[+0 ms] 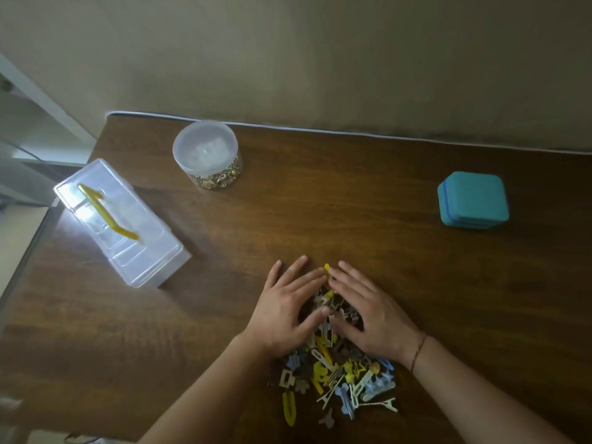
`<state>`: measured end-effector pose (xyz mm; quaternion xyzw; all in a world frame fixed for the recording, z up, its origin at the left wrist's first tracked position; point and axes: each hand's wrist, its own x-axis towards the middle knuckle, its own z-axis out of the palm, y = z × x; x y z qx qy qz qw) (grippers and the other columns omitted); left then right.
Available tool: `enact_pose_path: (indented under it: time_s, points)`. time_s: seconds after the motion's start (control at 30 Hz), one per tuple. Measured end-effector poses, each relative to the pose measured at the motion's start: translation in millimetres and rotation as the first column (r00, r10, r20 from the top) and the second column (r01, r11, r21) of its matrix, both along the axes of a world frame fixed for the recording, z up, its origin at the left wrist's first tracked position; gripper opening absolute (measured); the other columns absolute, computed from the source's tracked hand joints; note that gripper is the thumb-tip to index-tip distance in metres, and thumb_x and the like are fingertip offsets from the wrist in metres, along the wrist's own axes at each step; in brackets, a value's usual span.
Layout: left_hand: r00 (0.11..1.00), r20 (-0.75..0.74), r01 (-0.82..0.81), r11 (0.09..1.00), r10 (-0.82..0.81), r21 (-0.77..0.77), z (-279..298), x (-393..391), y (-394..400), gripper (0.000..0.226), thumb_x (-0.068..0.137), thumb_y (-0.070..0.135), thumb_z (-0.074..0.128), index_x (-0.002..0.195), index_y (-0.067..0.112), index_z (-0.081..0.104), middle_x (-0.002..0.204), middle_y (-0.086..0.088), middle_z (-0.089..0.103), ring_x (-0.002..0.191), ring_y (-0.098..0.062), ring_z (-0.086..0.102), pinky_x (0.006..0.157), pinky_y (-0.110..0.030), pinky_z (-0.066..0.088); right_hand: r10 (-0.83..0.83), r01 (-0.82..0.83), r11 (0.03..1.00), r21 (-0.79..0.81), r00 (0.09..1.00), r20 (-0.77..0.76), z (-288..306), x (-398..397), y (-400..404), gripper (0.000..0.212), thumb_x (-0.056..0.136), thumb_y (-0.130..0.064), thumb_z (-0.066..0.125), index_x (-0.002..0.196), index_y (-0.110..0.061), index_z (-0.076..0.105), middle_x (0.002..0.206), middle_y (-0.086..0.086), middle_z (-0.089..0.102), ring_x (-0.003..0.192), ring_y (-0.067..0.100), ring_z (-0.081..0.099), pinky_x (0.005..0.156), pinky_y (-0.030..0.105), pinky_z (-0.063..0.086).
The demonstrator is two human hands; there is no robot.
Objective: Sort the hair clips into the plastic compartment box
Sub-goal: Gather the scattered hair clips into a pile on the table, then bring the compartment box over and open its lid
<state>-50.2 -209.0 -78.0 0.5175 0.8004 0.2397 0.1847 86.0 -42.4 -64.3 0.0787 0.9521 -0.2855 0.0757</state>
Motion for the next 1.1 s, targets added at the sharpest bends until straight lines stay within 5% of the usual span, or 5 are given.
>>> enact_pose_path:
  time_s: [0.33,0.5,0.63,0.87,1.1]
  points:
    - [0.977,-0.134,-0.134,0.967,0.165,0.217,23,-14,-21,0.047,0.094,0.048,0.053,0.135,0.026,0.057,0.149,0.005,0.047,0.149,-0.019,0.024,0.115,-0.058,0.022,-0.012,0.013,1.000,0.020,0.997,-0.076,15,-7,-7,0.065,0.093,-0.064,0.032,0.143,-0.024,0.042,0.155,-0.012,0.028,0.148,0.007,0.004,0.117,0.041,0.019]
    - [0.494,-0.159,-0.517,0.436,0.855,0.737,57,-83,-55,0.034,0.078,0.019,0.075,0.109,0.018,0.062,0.111,-0.009,0.050,0.100,-0.032,0.052,0.092,-0.043,0.043,-0.024,0.016,0.999,-0.049,0.987,-0.161,38,-79,-24,0.065,0.092,-0.067,0.028,0.141,-0.028,0.043,0.151,-0.018,0.031,0.145,0.000,0.008,0.113,0.030,0.021]
    - [0.244,-0.154,-0.746,0.286,0.958,0.601,62,-134,-80,0.039,0.078,0.030,0.075,0.114,0.017,0.068,0.127,-0.006,0.050,0.115,-0.031,0.042,0.101,-0.048,0.035,0.083,-0.095,0.994,-0.049,0.976,-0.203,55,-145,-64,0.055,0.093,-0.057,0.035,0.139,-0.028,0.046,0.148,-0.013,0.039,0.143,-0.001,0.014,0.116,0.026,0.017]
    - [0.235,-0.067,-0.916,0.244,0.970,0.318,53,-145,-128,0.038,0.083,0.039,0.060,0.114,0.018,0.067,0.129,-0.007,0.056,0.123,-0.032,0.043,0.103,-0.055,0.031,0.187,-0.194,0.980,-0.046,0.975,-0.122,67,-222,-134,0.054,0.094,-0.044,0.048,0.144,-0.029,0.035,0.154,-0.011,0.029,0.144,0.007,0.016,0.117,0.025,0.014]
    - [0.235,0.286,-0.966,0.191,0.929,0.175,47,-147,-150,0.030,0.089,0.023,0.066,0.119,0.016,0.062,0.112,0.002,0.064,0.101,-0.017,0.059,0.088,-0.037,0.051,-0.088,0.087,0.931,-0.355,0.996,0.013,53,-248,-158,0.051,0.089,-0.023,0.062,0.136,-0.026,0.043,0.137,-0.004,0.050,0.123,0.013,0.048,0.106,0.034,0.042]
